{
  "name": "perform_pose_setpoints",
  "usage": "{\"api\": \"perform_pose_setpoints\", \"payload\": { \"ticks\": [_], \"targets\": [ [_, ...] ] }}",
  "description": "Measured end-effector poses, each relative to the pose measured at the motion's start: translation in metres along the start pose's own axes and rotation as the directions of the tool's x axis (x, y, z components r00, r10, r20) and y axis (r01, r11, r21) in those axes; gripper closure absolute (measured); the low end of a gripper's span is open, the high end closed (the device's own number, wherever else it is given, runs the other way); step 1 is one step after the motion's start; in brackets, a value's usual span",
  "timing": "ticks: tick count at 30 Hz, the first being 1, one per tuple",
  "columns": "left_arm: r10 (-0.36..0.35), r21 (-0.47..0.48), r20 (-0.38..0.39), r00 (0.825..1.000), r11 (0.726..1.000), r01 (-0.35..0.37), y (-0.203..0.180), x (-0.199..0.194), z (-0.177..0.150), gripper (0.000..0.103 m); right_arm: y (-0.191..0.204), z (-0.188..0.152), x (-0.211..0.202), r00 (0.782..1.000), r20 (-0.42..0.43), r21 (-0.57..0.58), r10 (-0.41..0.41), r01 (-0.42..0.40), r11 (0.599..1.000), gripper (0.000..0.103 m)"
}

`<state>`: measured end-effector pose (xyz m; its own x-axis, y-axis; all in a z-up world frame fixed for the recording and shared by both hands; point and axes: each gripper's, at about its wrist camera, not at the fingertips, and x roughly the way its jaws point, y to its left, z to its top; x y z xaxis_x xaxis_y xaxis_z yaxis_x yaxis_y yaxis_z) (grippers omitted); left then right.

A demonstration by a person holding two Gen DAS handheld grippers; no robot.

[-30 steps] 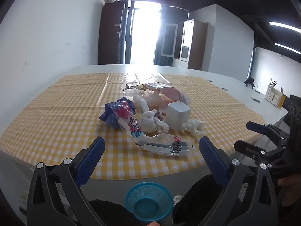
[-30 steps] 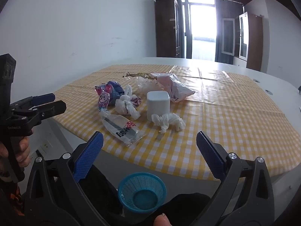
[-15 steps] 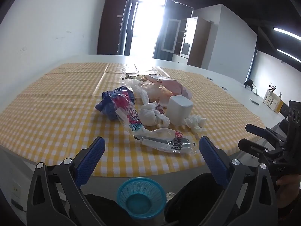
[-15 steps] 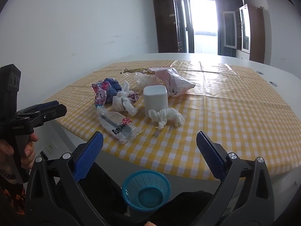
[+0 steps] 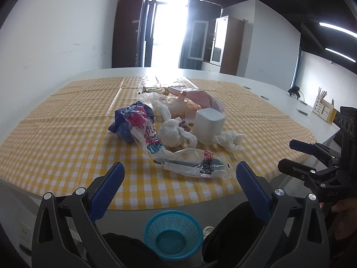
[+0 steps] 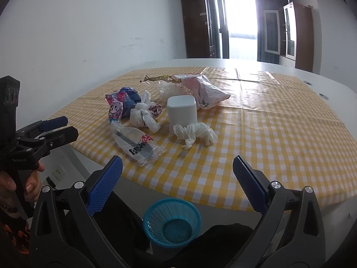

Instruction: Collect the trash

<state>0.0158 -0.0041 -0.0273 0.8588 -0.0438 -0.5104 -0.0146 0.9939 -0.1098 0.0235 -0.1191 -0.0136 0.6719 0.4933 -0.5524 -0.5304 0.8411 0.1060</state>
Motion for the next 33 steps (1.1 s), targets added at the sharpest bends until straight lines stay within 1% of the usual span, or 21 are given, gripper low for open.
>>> {"api": "perform_pose_setpoints", "payload": {
  "ticks": [7,11,15,27,33],
  "targets": [
    [0.016,-0.032,0.010,1.000,0.999,-0.016,0.005,0.001,0.000,0.006,0.002,-0.001,0.002,1.000,0.000,-0.010,-0.014,0.014,1.000,0.008],
    [0.043,-0.064,0.009,0.999,0.997,-0.042,0.012,0.002,0.000,0.006,-0.001,-0.001,0.002,1.000,0.002,-0.002,-0.016,0.016,1.000,0.008],
    [0.041,-0.092,0.001,0.999,0.995,-0.041,0.018,0.002,0.000,0.006,0.000,-0.001,0.004,1.000,-0.005,-0.005,-0.015,0.015,1.000,0.008],
    [0.043,-0.076,-0.006,0.999,0.996,-0.043,0.015,0.005,-0.001,0.006,0.002,-0.003,0.003,1.000,-0.013,-0.011,-0.005,0.005,1.000,0.008],
    [0.045,-0.089,-0.004,0.999,0.995,-0.045,0.017,0.006,-0.002,0.006,0.000,-0.002,0.003,1.000,-0.008,0.002,-0.004,0.004,1.000,0.008]
  ]
}}
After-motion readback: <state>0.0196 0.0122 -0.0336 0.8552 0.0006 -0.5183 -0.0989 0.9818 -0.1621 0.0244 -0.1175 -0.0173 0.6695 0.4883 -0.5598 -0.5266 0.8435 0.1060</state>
